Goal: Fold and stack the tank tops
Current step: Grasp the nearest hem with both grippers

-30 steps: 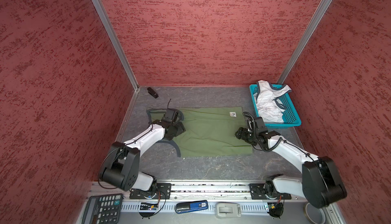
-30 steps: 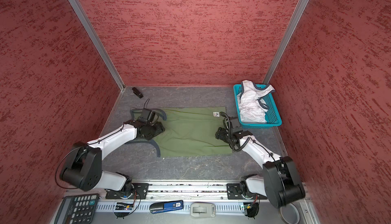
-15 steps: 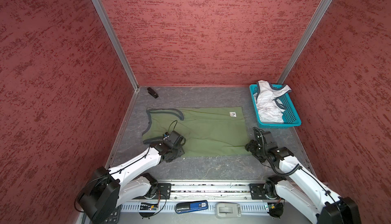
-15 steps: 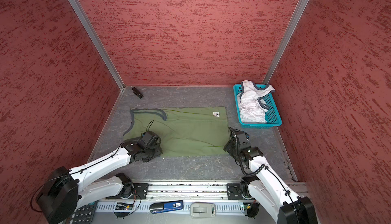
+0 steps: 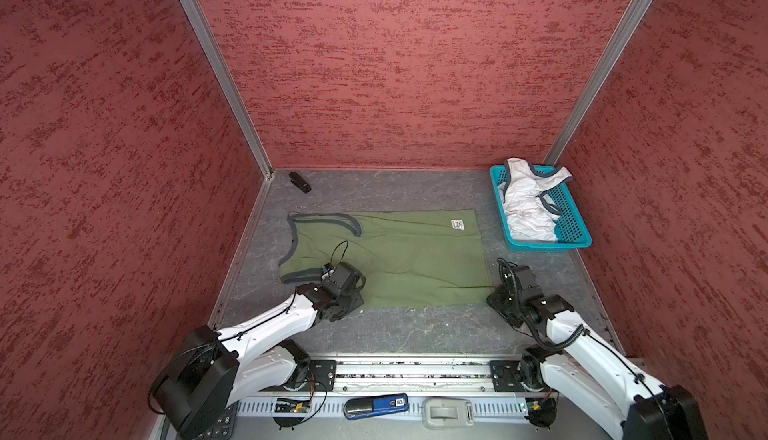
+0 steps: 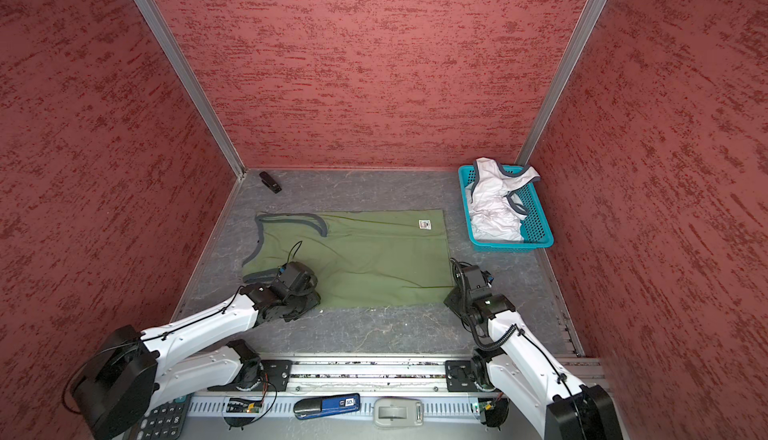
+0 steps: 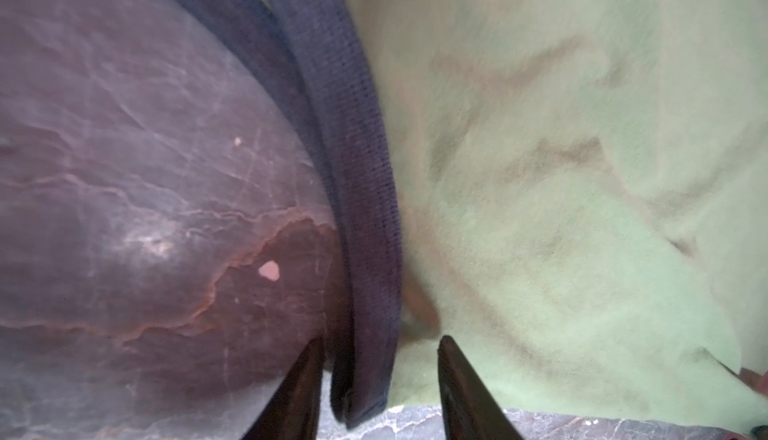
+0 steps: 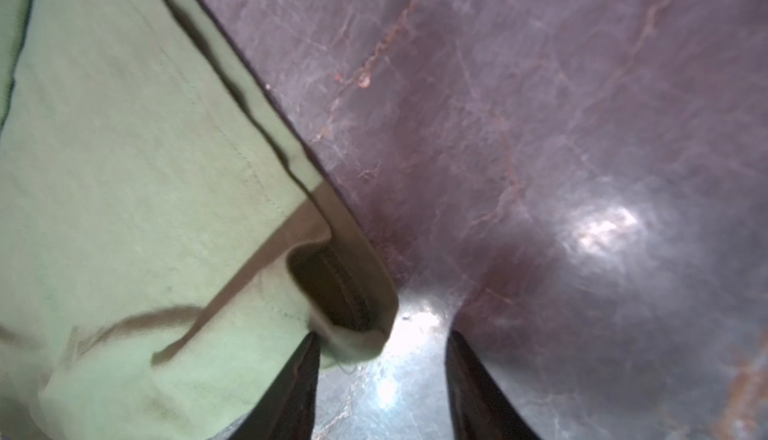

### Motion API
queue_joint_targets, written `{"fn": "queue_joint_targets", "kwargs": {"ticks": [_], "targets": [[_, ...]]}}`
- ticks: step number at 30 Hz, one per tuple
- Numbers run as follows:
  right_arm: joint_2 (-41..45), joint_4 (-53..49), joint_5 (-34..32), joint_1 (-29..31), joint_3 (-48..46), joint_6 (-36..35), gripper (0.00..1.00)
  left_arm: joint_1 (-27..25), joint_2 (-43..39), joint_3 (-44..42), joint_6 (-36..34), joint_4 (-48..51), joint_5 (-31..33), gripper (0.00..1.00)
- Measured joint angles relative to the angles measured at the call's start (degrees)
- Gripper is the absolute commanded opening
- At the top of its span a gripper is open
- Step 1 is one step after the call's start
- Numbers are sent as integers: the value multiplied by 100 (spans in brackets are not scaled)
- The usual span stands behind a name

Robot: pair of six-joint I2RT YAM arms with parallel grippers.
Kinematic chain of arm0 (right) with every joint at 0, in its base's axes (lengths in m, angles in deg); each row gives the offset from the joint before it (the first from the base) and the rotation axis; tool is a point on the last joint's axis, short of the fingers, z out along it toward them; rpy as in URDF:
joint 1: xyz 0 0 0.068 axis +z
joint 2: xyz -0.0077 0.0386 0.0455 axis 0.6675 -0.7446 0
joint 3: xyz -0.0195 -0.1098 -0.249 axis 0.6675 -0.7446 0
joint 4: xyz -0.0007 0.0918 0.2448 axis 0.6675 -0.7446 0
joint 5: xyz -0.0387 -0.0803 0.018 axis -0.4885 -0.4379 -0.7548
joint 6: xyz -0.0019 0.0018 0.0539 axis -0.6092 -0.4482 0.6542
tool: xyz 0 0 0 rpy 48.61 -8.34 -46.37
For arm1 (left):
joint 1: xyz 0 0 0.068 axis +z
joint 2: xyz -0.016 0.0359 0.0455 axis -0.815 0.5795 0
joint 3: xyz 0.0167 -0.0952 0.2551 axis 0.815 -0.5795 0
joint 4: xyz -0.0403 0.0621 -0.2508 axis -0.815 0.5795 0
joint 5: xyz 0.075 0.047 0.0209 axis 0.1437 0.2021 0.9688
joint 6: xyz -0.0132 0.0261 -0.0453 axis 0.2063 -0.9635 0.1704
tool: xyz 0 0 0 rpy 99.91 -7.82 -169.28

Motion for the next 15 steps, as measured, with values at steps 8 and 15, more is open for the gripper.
{"fn": "queue_joint_targets", "kwargs": {"ticks": [8,15], "targets": [[-13,76,-35,2,-2,-17,25,-48,35,2,138,35,-7,19],[-55,98,-70,4,13,-94,11,-50,219,339,24,186,-9,10]]}}
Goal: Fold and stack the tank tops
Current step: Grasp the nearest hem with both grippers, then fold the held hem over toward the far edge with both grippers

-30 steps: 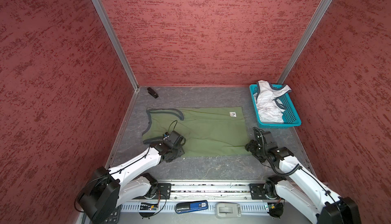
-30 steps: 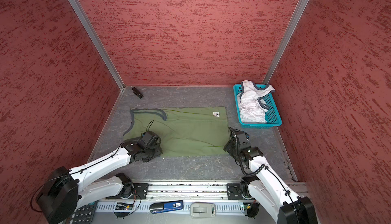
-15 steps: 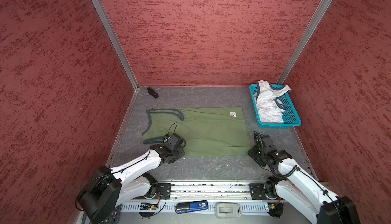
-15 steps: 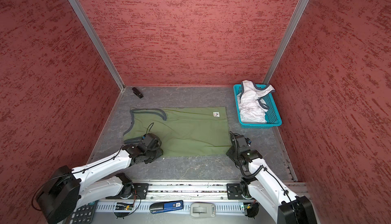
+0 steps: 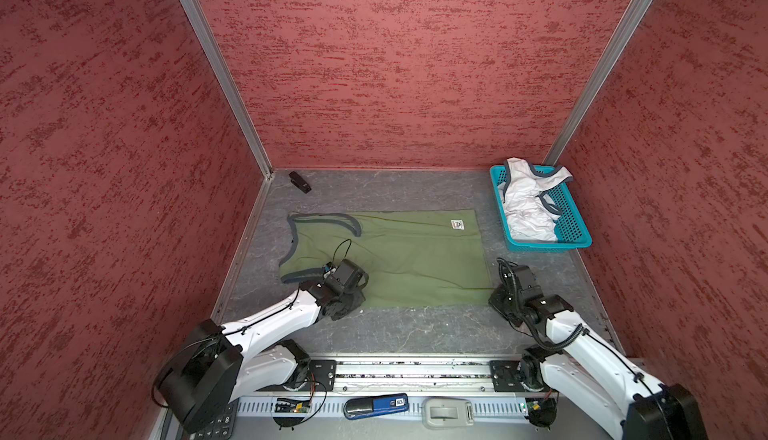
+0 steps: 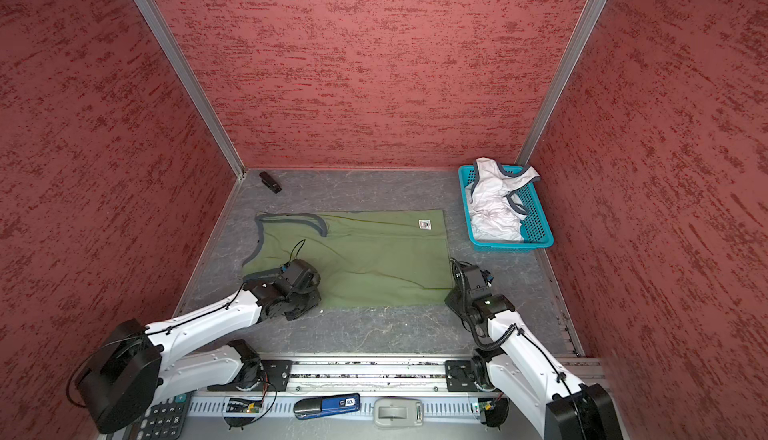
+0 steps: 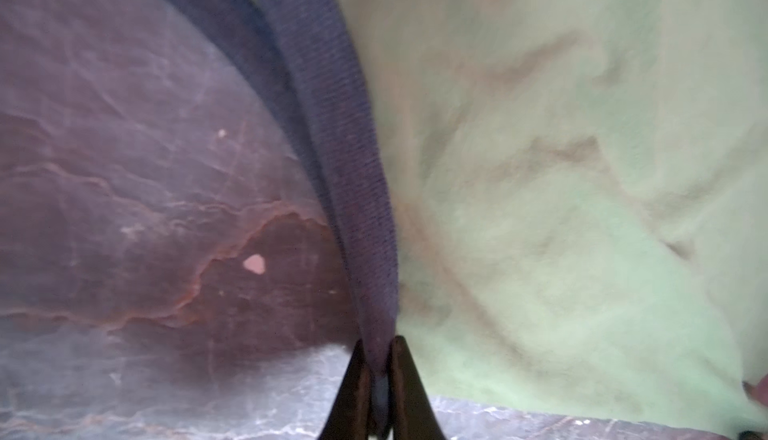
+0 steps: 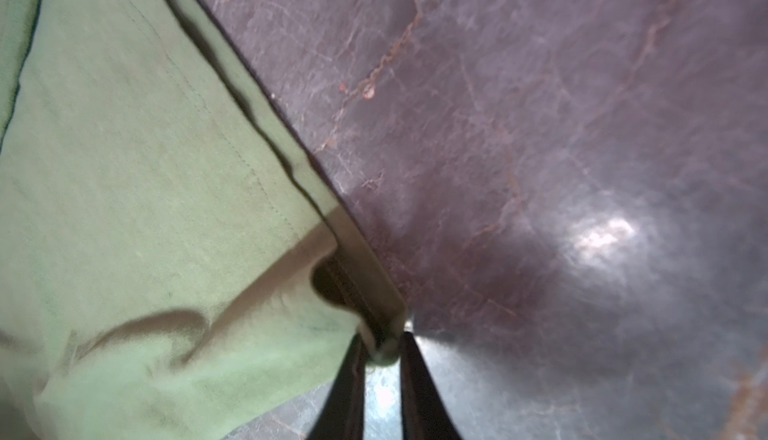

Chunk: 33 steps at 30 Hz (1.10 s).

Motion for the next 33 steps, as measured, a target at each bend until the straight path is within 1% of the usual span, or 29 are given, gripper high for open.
{"fn": "queue_joint_targets", "kwargs": {"ticks": [3,9,15,19,21,27,29,33], "targets": [[-87,20,-9,0,50,-59,6,7,0,101,-35,-9,0,9],[-175,70,-31,0,188,-153,0,87,0,155,-114,52,-11,4],[-291,63,-81,0,590,-339,0,254,0,542,-286,177,-20,1],[-564,42,-109,0,977,-555,0,463,96,887,-444,181,-24,1],[-798,55,-164,-2,1248,-697,0,616,267,1110,-553,166,-22,1],[-1904,310,-243,-181,2153,-1270,0,1178,1091,1670,-909,-118,-52,1],[-2282,450,-254,-293,2393,-1451,0,1462,1528,1873,-1029,-254,-175,1],[-2999,750,-249,-490,2861,-1725,0,1803,2269,2304,-1191,-433,-372,2]]}}
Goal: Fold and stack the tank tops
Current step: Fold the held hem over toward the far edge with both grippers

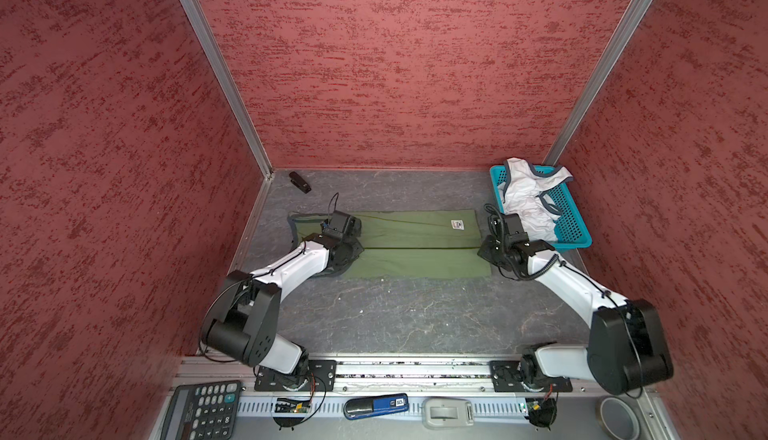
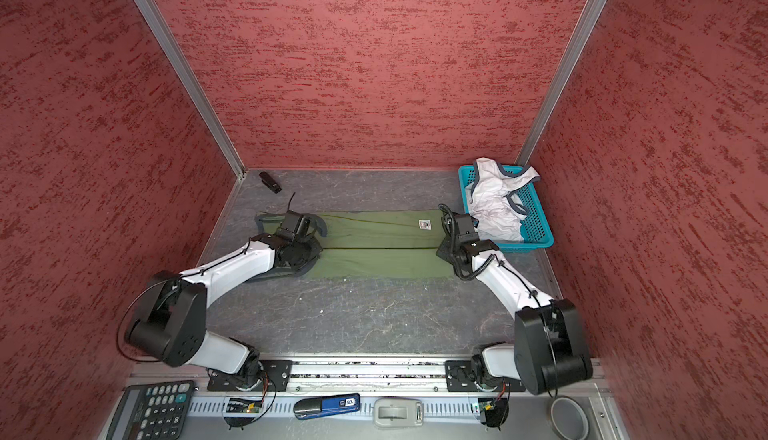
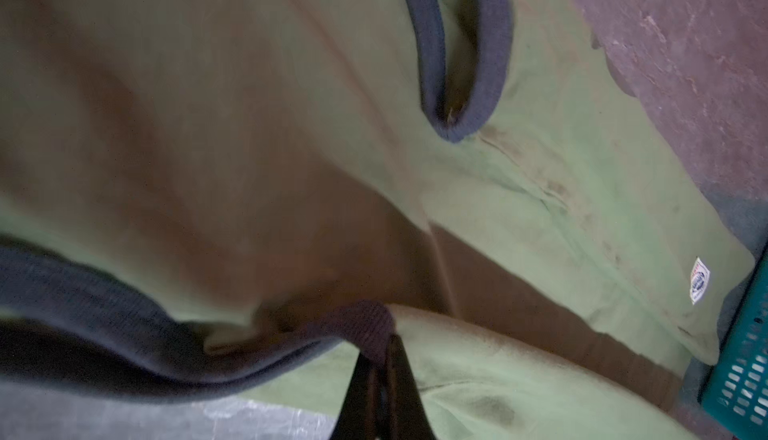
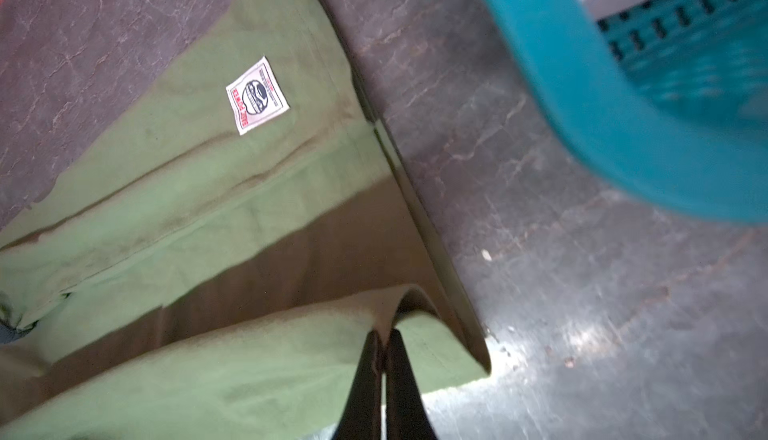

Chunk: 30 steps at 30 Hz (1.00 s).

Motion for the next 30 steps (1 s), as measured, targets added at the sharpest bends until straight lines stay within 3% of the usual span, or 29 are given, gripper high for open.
{"fn": "queue_joint_targets", "kwargs": {"ticks": [10,16,20,24,30], "targets": [[-1163,481,15,-243,658,-308,0,361,1025,962,-273,-35,-369,4],[-1567,682,11,-269,752,-341,0,393,1502,1429,-409,96,-402,16],[-1829,776,20,-280,820,-435,32,402,1711,1565,-527,177,-332,39],[-1749,772,-59,-280,826,-542,42,385,1635,1572,-564,341,-39,55],[-960,708,-146,-179,824,-831,48,-35,721,1397,-721,540,787,66]]}}
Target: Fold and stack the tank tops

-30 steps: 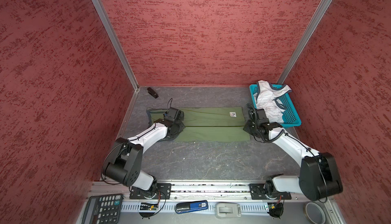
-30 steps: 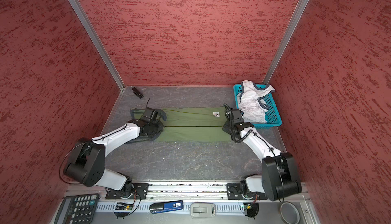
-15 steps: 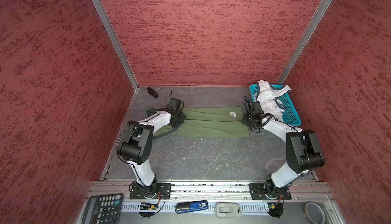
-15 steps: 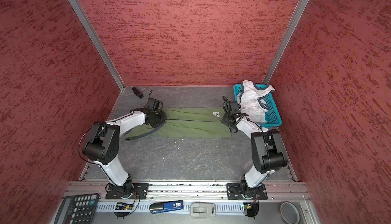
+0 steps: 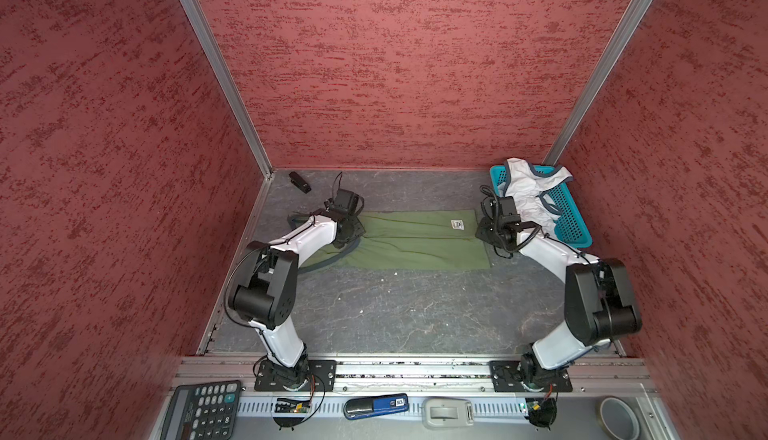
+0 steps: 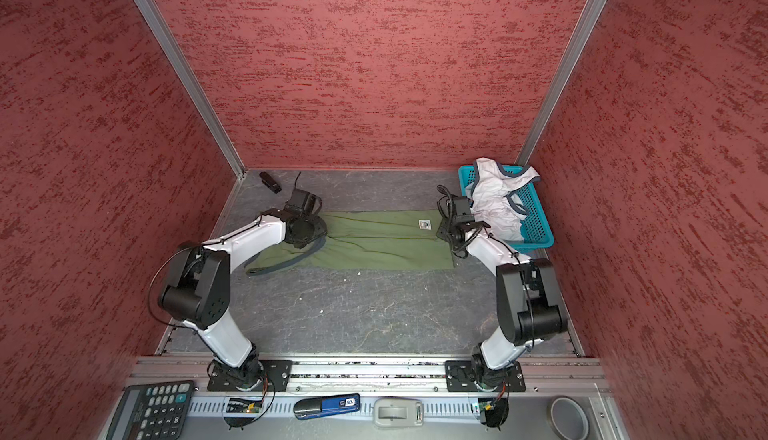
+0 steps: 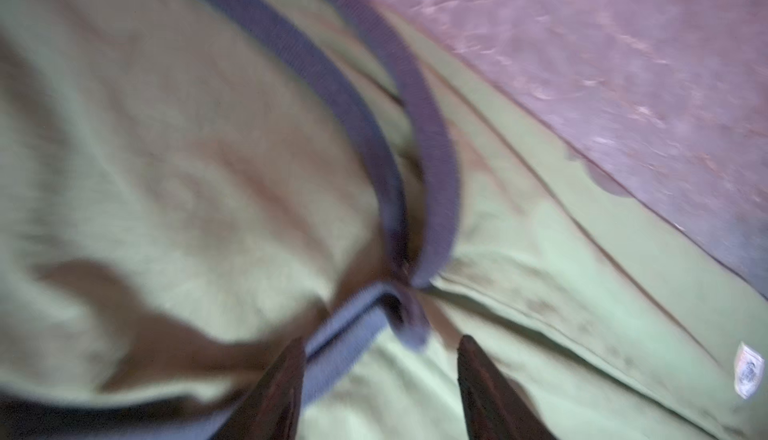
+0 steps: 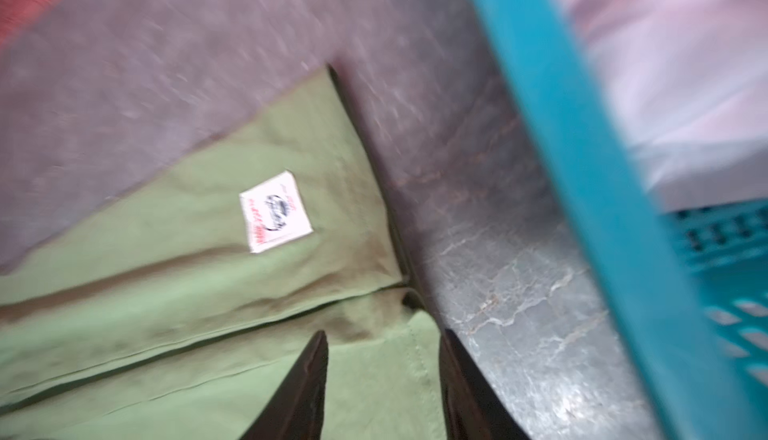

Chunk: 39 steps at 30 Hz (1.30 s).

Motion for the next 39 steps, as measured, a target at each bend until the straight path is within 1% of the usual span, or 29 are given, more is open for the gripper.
{"fn": "queue_joint_targets", "kwargs": {"ticks": [3,6,10,15,18,21,25,28,31,32,35,37,39], "targets": [[269,31,63,186,0,-76,49,-509,-472,-127,-31,-61,208,65],[199,118,201,452,0,-79,49,-833,-382,-125,-42,-232,90,61],[-358,229,455,708,48,-76,49,-831,415,-11,-83,-452,-160,60],[-1150,238,647,769,256,-68,50,-793,1274,236,-225,-511,-400,60],[-1377,184,632,758,280,-33,50,-793,1329,345,-240,-612,-546,60],[-1401,177,553,721,267,11,50,-798,1318,256,-245,-697,-658,61],[-1344,251,398,557,153,57,50,-767,1115,9,-275,-813,-798,70],[-1285,302,339,426,66,55,51,-654,745,-197,-393,-621,-1097,75],[-1274,306,308,374,57,50,51,-382,-55,-461,-466,-291,-1150,76],[-1274,304,295,372,57,48,51,-234,-463,-619,-472,-223,-1156,75],[-1259,330,271,372,28,13,51,389,-1814,-1366,-389,-160,-1141,75],[-1231,380,251,372,-24,-17,51,953,-2686,-1987,-273,-31,-1043,74],[-1211,437,247,367,-70,-42,51,1532,-3379,-2551,-140,214,-898,75]]}}
